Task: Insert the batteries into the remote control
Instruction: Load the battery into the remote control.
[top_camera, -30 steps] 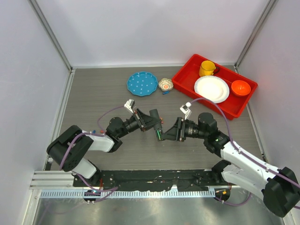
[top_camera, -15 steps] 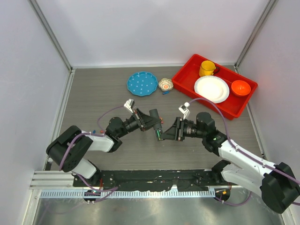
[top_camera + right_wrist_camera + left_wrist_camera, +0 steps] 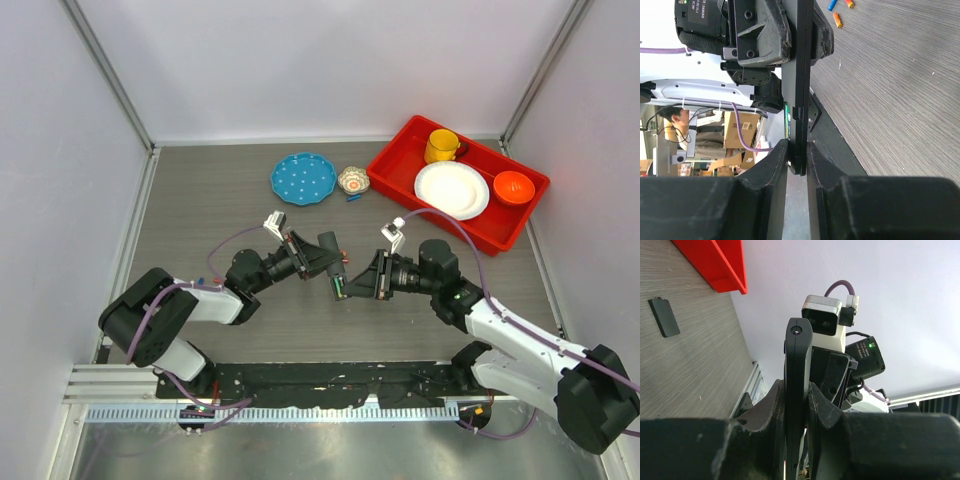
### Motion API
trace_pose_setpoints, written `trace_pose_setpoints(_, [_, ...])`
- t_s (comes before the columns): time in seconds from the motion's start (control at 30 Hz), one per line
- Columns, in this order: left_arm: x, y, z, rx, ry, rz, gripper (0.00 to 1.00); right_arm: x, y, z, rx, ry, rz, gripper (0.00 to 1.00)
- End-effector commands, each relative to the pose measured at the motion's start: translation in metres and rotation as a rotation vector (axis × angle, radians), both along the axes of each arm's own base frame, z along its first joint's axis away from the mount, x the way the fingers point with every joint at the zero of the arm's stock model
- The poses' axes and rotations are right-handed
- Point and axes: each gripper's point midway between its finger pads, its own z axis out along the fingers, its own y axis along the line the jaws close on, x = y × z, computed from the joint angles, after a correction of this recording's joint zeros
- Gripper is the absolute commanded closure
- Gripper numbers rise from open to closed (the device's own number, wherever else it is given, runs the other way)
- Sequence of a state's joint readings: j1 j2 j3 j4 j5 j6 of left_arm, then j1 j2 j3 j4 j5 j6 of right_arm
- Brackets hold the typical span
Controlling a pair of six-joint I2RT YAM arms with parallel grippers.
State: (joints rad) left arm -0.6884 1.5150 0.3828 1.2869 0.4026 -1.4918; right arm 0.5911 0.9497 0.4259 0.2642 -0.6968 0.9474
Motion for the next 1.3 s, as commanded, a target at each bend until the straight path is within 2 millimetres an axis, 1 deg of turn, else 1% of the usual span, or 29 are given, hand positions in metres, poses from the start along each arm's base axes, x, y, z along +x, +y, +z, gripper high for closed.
trace_pose_setpoints(0.0, [-0.02, 0.009, 0.071, -0.199, -0.22, -0.035, 1.0, 0.018, -0.001, 0.001, 0.0, -0.024, -0.083, 0.77])
trace_pose_setpoints(0.13, [-0.023, 0.007, 0.068, -0.195, -0.214, -0.043, 1.0, 0.024, 0.0, 0.005, 0.003, -0.025, -0.11, 0.81])
trace_pose_setpoints(0.27, [-0.024, 0.007, 0.066, -0.191, -0.212, -0.04, 1.0, 0.028, 0.0, 0.004, -0.002, -0.024, -0.123, 0.92])
trace_pose_setpoints(0.33, [-0.024, 0.007, 0.065, -0.19, -0.212, -0.038, 1.0, 0.027, 0.0, 0.003, -0.002, -0.02, -0.123, 0.95])
trace_pose_setpoints(0.4, [-0.024, 0.007, 0.065, -0.189, -0.214, -0.037, 1.0, 0.026, 0.0, 0.004, 0.002, -0.024, -0.118, 0.95])
trace_pose_setpoints(0.43, [-0.024, 0.007, 0.065, -0.188, -0.216, -0.037, 1.0, 0.023, 0.001, 0.006, 0.01, -0.021, -0.103, 0.94])
trace_pose_setpoints(0.53, [-0.024, 0.007, 0.062, -0.182, -0.213, -0.033, 1.0, 0.02, 0.002, 0.015, 0.04, -0.038, -0.085, 0.75])
trace_pose_setpoints(0.57, [-0.023, 0.007, 0.062, -0.181, -0.213, -0.031, 1.0, 0.02, 0.001, 0.019, 0.047, -0.047, -0.088, 0.65])
trace_pose_setpoints(0.67, [-0.022, 0.007, 0.062, -0.18, -0.216, -0.029, 1.0, 0.017, 0.001, 0.029, 0.065, -0.064, -0.08, 0.55])
trace_pose_setpoints(0.8, [-0.021, 0.006, 0.059, -0.173, -0.215, -0.025, 1.0, 0.012, 0.0, 0.041, 0.086, -0.103, -0.057, 0.5])
trace_pose_setpoints(0.83, [-0.02, 0.005, 0.059, -0.172, -0.214, -0.025, 1.0, 0.011, 0.0, 0.041, 0.08, -0.104, -0.051, 0.5])
trace_pose_setpoints(1.03, [-0.019, 0.004, 0.062, -0.177, -0.22, -0.029, 1.0, 0.005, 0.003, 0.022, 0.035, -0.053, -0.006, 0.51])
trace_pose_setpoints(1.27, [-0.018, 0.002, 0.063, -0.18, -0.219, -0.034, 1.0, 0.0, 0.011, 0.01, 0.007, -0.031, 0.037, 0.51])
